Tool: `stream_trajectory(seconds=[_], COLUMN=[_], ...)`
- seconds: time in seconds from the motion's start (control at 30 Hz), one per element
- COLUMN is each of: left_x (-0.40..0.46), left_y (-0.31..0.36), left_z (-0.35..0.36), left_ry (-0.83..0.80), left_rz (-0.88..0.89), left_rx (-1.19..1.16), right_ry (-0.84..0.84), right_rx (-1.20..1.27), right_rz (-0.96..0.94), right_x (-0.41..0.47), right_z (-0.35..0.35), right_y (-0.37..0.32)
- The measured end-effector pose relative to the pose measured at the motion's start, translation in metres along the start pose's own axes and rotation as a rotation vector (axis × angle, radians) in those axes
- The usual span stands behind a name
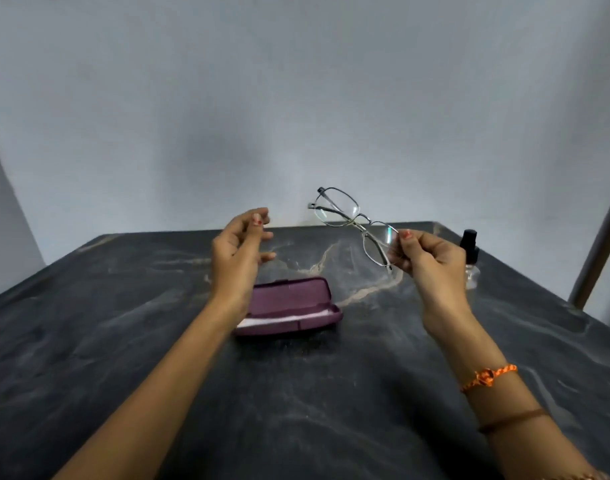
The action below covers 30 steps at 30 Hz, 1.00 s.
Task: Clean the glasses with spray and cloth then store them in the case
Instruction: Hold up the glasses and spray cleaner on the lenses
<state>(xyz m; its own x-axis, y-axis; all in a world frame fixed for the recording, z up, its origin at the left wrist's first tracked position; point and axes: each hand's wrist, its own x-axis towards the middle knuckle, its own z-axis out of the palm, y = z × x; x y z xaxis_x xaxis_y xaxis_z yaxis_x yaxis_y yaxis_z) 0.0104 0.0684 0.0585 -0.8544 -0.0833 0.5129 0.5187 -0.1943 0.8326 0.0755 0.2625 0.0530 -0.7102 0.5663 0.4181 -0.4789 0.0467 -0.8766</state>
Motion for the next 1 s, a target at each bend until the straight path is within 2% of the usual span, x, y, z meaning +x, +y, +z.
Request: stream_trajectory(seconds=[0.13, 0.23, 0.3, 0.53, 0.63, 0.8, 1.0], left_x=[0.025, 0.026, 0.020, 0.005, 0.002, -0.002, -0.007], left_y=[0.021, 0.017, 0.006, -0.012, -0.012, -0.013, -0.008], left_z=[0.024, 0.029, 0.028, 0.025, 0.024, 0.019, 0.019], left_ry=[-0.235, -0.325, -0.294, -0.140, -0.138, -0.158, -0.223], left_rz=[-0.193, -0.260, -0.283, -0.370, -0.398, -0.412, -0.377], left_rx=[-0.238, -0.368, -0.422, -0.690, -0.776, -0.876, -0.853], right_ry=[-0.134, -0.195, -0.192, -0.183, -0.203, -0.279, -0.220], right_rx=[-0.025, -0.097, -0.059, 0.359, 0.528, 0.533, 0.529], right_rz=[-0.081, -0.094, -0.064, 0.141, 0.194, 0.161, 0.106], right_x=[0.012, 0.012, 0.011, 0.009, 0.007, 0.001, 0.002], right_z=[0.013, 0.017, 0.016, 0.014, 0.013, 0.012, 0.012], right_y=[-0.015, -0.007, 0.002, 0.008, 0.005, 0.005, 0.009])
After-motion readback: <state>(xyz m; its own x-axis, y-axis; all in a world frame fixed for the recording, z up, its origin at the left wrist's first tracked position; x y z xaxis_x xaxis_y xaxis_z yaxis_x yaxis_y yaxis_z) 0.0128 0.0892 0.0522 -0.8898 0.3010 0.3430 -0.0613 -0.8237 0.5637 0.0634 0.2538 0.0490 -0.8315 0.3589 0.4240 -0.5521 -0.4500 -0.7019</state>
